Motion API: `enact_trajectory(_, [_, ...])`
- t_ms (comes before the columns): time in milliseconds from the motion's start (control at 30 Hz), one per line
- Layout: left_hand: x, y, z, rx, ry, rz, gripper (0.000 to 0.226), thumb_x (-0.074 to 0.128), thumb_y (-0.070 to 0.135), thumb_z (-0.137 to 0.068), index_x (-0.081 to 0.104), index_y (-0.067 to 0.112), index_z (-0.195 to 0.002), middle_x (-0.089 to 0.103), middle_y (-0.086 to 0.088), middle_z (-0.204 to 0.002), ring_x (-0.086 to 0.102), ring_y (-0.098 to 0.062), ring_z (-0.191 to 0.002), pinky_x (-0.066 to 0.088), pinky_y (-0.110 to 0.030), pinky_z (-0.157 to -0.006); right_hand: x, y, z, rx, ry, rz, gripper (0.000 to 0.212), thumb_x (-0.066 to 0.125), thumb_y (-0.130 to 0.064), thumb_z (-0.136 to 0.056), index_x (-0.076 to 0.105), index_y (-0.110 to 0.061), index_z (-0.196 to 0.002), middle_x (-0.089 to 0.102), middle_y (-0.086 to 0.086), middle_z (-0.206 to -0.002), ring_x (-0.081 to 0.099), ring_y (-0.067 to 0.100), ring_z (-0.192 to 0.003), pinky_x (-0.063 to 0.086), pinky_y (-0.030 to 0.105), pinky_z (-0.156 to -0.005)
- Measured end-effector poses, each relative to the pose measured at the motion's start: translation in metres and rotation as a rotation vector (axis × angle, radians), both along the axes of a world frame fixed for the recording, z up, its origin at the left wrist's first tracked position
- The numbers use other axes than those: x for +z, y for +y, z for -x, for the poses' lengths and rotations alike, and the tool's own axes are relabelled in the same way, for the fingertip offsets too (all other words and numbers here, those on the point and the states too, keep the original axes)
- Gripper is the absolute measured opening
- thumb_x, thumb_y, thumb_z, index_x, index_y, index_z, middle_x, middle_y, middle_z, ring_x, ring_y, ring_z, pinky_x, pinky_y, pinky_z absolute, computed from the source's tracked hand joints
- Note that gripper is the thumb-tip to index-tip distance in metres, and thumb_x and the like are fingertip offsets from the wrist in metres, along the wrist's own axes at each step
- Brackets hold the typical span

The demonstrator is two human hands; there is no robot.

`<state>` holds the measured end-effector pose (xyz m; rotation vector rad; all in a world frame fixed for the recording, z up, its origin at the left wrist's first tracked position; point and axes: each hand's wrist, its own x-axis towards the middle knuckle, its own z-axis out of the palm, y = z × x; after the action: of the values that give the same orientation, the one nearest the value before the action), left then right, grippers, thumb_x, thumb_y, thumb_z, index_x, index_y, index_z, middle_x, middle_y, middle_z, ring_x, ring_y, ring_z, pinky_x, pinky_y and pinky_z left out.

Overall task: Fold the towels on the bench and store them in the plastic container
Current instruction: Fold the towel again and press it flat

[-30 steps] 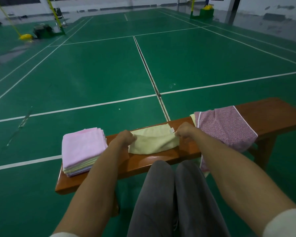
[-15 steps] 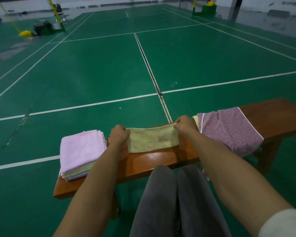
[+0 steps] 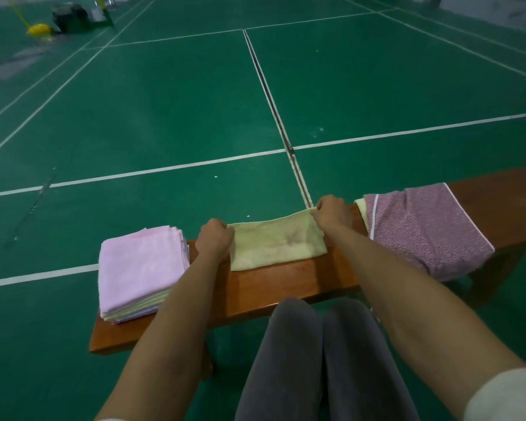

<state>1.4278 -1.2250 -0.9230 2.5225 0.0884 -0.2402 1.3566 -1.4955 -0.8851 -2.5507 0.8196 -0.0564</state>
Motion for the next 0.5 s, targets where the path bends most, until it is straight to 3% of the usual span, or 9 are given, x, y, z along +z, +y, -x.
enact_trajectory(200, [-0.018, -0.005, -0.011, 0.024, 0.062, -0.010, 0.019, 0.064, 0.026, -0.094, 0.068, 0.008, -0.088, 0.071, -0.012, -0.093, 0.067, -0.031, -0.088, 0.058, -0.039, -0.081, -0.022, 0.007, -0.009, -0.056, 0.105, -0.020, 0.027, 0.063, -0.022, -0.095, 0.065, -0.011, -0.120, 0.068, 0.013, -0.118, 0.065, 0.034, -0.109, 0.051, 0.034, -0.078])
enact_trajectory(367, [-0.030, -0.008, -0.023, 0.146, 0.179, 0.016, 0.022, 0.071, 0.023, -0.088, 0.061, 0.004, -0.089, 0.071, -0.018, -0.105, 0.071, -0.035, -0.096, 0.061, -0.043, -0.085, -0.047, 0.012, -0.010, -0.151, 0.208, -0.145, 0.062, 0.069, -0.034, -0.087, 0.049, -0.009, -0.140, 0.055, 0.016, -0.139, 0.054, 0.037, -0.125, 0.051, 0.041, -0.096])
enact_trajectory(433, [-0.026, -0.013, -0.022, 0.109, 0.263, 0.007, 0.034, 0.077, 0.031, -0.086, 0.059, 0.003, -0.094, 0.070, -0.017, -0.110, 0.070, -0.033, -0.099, 0.061, -0.043, -0.088, -0.048, 0.016, -0.010, -0.137, 0.231, -0.181, 0.060, 0.069, -0.032, -0.089, 0.050, -0.011, -0.141, 0.058, 0.012, -0.136, 0.058, 0.033, -0.123, 0.053, 0.038, -0.093])
enact_trajectory(500, [-0.023, -0.020, -0.016, 0.053, 0.353, -0.020, 0.058, 0.079, 0.042, -0.086, 0.059, 0.001, -0.120, 0.066, -0.016, -0.120, 0.067, -0.032, -0.105, 0.059, -0.043, -0.091, -0.051, 0.018, -0.011, -0.103, 0.260, -0.228, 0.049, 0.069, -0.023, -0.093, 0.053, -0.013, -0.139, 0.058, 0.010, -0.136, 0.059, 0.030, -0.123, 0.051, 0.032, -0.086])
